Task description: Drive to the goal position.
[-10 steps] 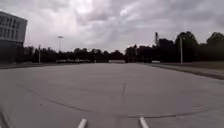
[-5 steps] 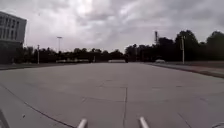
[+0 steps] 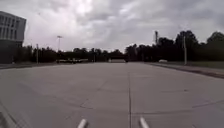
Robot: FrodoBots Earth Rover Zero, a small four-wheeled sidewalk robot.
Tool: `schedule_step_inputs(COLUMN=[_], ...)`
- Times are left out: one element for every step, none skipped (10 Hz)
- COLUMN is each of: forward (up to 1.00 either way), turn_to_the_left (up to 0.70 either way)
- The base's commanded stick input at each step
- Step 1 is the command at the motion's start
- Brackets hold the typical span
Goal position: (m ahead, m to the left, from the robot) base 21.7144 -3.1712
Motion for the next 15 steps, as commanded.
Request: schedule_step_inputs(forward=[0.70,0.70,0.70,0.70,0.70,0.70,0.70,0.70,0.70,0.70,0.70,0.70,0.70,0.70,0.70], turn_to_the_left=[-0.35,-0.35,-0.35,-0.34,-0.17,0.00,0.00,0.00,0.00,0.00,0.00,0.00,0.00,0.00,0.00])
